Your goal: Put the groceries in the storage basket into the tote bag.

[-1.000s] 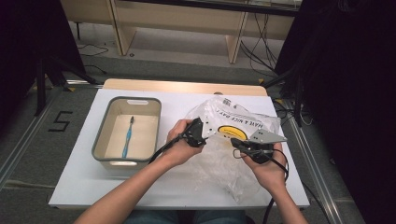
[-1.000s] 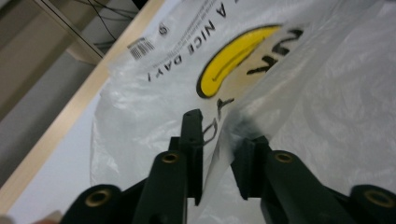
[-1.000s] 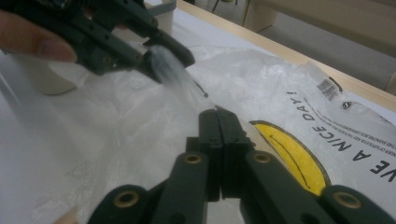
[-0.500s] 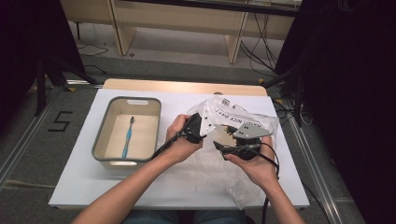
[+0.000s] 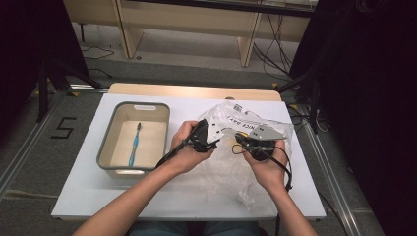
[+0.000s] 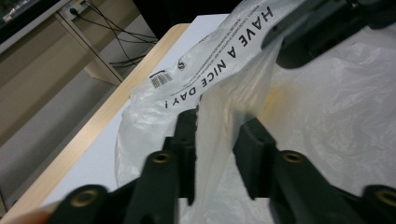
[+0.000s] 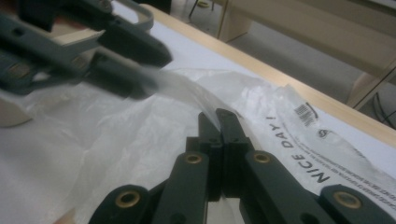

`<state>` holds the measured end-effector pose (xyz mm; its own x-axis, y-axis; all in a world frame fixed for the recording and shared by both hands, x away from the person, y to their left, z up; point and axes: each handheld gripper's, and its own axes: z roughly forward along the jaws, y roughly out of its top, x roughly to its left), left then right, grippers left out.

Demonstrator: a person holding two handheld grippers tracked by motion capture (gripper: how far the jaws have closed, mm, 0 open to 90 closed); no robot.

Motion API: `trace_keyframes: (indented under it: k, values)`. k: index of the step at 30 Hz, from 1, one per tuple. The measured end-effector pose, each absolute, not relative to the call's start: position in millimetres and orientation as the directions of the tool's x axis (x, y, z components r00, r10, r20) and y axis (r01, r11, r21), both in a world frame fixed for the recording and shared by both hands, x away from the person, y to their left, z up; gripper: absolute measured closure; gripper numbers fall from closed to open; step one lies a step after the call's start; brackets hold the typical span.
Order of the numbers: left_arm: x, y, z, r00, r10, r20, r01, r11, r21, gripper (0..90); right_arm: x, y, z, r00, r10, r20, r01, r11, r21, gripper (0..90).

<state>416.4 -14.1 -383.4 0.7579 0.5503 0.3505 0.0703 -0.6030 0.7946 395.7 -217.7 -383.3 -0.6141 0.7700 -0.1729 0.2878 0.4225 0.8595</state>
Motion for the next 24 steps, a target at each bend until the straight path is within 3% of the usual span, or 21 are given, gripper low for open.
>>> trace_keyframes:
  k: [5,8,17,24]
  values:
    - [410,-6,-382,0.755,0.575,0.315,0.102,-0.578,0.810,45.6,395,-219,-379,-0.588,0.787,-0.184,0.266,0.403,0.876,90.0]
    - [401,7,-377,0.746,0.606,0.277,0.127,-0.537,0.834,37.9,394,-220,-372,-0.567,0.800,-0.193,0.240,0.385,0.891,90.0]
    - [390,43,-367,0.738,0.639,0.214,0.171,-0.485,0.858,27.2,395,-217,-370,-0.557,0.807,-0.196,0.229,0.376,0.898,90.0]
    - [385,70,-369,0.722,0.667,0.182,0.211,-0.463,0.861,24.4,395,-218,-370,-0.554,0.812,-0.184,0.233,0.364,0.902,90.0]
